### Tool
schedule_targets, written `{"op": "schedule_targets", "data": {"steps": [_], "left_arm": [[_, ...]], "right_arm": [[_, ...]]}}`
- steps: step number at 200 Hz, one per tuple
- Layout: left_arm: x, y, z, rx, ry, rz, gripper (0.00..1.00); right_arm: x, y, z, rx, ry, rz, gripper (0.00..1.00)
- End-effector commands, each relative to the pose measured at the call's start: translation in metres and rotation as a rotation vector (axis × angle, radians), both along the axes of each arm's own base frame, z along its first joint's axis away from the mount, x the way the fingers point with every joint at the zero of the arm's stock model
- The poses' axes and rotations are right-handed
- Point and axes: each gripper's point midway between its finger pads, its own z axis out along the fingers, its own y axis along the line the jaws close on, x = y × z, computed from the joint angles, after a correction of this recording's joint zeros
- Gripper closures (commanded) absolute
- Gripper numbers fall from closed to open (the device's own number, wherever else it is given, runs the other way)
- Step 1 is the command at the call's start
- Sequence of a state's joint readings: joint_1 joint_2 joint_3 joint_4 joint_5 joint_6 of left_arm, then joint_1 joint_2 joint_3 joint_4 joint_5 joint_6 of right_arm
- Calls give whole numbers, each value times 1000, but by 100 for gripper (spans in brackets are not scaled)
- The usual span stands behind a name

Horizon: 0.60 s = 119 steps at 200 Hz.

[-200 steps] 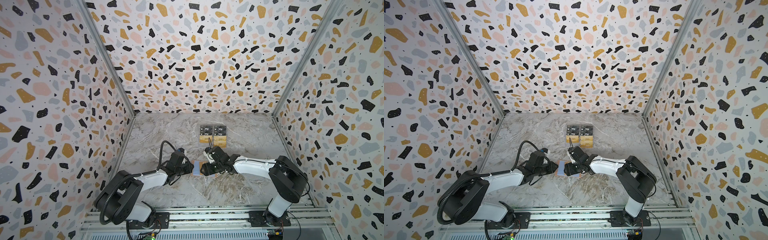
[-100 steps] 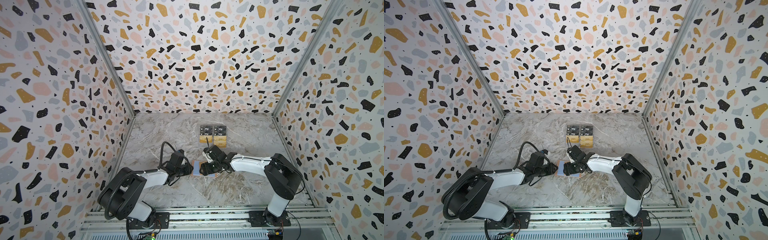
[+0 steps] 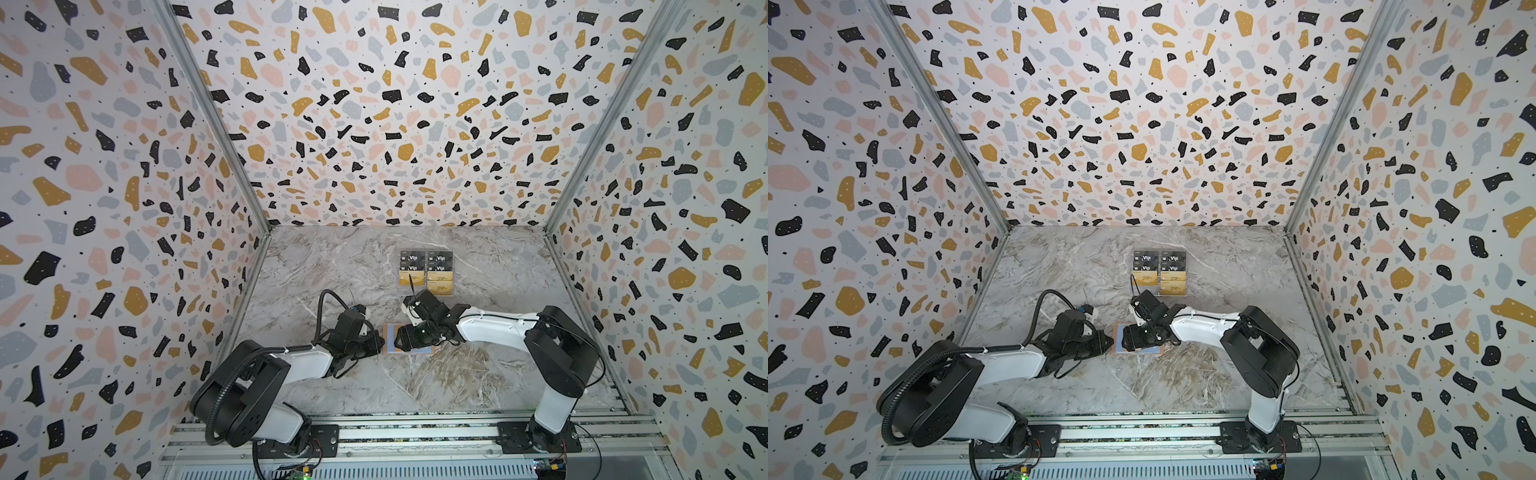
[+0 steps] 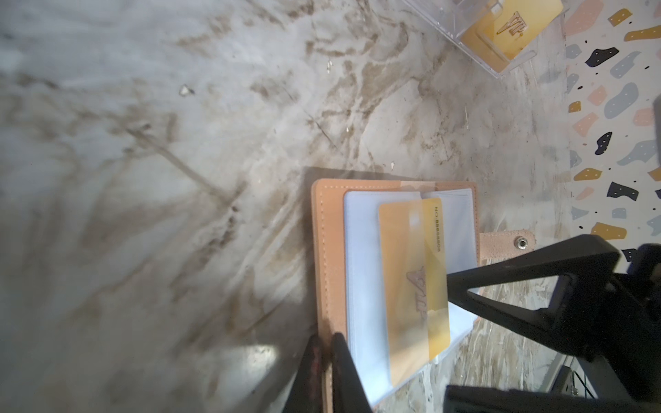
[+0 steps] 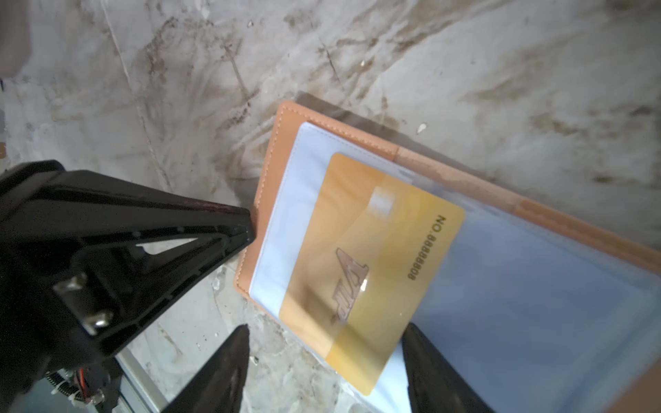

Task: Insert credit cards into a card holder
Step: Insert the credit card into the card slot.

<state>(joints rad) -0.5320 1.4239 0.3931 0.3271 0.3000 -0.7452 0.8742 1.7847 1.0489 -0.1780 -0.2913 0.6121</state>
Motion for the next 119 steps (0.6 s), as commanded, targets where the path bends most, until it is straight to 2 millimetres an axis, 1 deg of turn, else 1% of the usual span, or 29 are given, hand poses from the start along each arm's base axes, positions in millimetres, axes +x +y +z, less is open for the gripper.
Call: {"op": "schedule_targets", "data": {"steps": [1,36,61,86,119], "left_arm": [[0,-4,9,-44,-20,-3,89],[0,-5,8,-47,-18,-11,89],[-4,-8,5,-66,-3,-20,89],[-7,-7,4,-60,2,-18,89],[-5,-2,5,-32,-3,2,89]], "right_arm": [[-6,18,9,53,18,24,32],[-16,25,9,62,29,49,32],[-16,26,12,82,18,46,32],[-18,30,18,103,13,57,32],[-16,23,20,70,-21,72,32]]}}
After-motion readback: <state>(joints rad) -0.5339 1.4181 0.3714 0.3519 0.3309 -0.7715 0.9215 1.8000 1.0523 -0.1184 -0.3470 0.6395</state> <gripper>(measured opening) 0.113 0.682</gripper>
